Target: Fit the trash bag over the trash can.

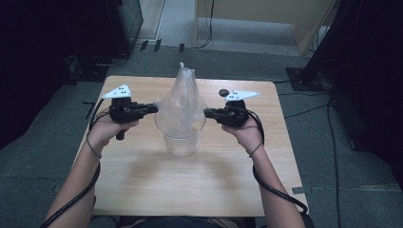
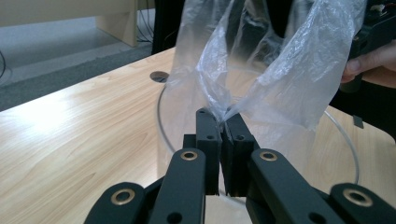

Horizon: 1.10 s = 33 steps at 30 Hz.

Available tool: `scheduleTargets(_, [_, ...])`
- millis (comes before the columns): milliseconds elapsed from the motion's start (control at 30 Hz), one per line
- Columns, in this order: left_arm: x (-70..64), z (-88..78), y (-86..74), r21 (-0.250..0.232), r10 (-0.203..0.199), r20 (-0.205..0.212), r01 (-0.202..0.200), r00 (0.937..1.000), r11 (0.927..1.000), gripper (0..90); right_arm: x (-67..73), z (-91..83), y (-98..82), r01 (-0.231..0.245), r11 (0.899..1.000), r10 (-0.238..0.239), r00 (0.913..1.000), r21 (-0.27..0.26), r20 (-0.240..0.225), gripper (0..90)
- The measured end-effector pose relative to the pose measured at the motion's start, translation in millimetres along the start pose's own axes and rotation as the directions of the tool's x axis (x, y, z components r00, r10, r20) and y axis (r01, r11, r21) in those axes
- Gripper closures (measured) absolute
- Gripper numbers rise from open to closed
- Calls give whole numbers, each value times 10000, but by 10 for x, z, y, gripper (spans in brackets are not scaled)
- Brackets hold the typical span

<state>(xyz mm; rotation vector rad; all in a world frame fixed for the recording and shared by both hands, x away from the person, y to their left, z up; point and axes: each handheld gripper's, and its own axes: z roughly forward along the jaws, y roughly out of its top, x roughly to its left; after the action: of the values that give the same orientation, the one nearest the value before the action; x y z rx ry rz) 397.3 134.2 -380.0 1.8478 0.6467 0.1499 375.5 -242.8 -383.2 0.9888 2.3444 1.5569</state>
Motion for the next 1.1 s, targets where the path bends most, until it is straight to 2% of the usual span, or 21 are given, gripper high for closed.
scheduleTargets(133, [56, -46, -27, -57, -121, -41, 121, 9999, 9999, 869, -69, -88, -33, -142, 9999, 141, 9997, 18, 201, 845])
scheduleTargets(233, [101, -63, -61, -21, -248, -82, 248, 9997, 9997, 869, -123, -128, -68, -142, 9998, 140, 9997, 135, 179, 845])
scheduleTargets(367, [146, -76, -94, -16, -455, -142, 455, 9989, 9990, 860, -173, -172, -106, -78, 9988, 47, 9979, 480, 645, 853])
scheduleTargets(500, [115, -71, -59, -342, -630, 388, 643, 9973, 9973, 682, -168, -174, -98, -124, 9993, 114, 9995, 360, 294, 763])
scheduleTargets(600, [79, -76, -41, -297, -332, 482, 347, 9983, 9990, 559, -128, -155, -70, 56, 9994, -57, 10000, 338, 45, 634])
scheduleTargets(700, [64, -107, -14, -317, -317, 505, 334, 9982, 9989, 501, -108, -149, -51, 217, 9994, -216, 9998, 255, -51, 573])
scheduleTargets(833, [18, -166, 47, -347, -50, 490, 67, 9988, 9994, 462, -80, -166, -18, 292, 9994, -288, 9994, 170, -202, 548])
scheduleTargets(1033, [-70, -205, 162, -585, 63, 479, -35, 9988, 9983, 461, -13, -207, 55, 449, 9989, -454, 9981, -128, -424, 536])
scheduleTargets(1100, [-75, -193, 193, -588, 97, 516, -67, 9986, 9982, 468, 11, -225, 88, 507, 9984, -516, 9979, -243, -395, 588])
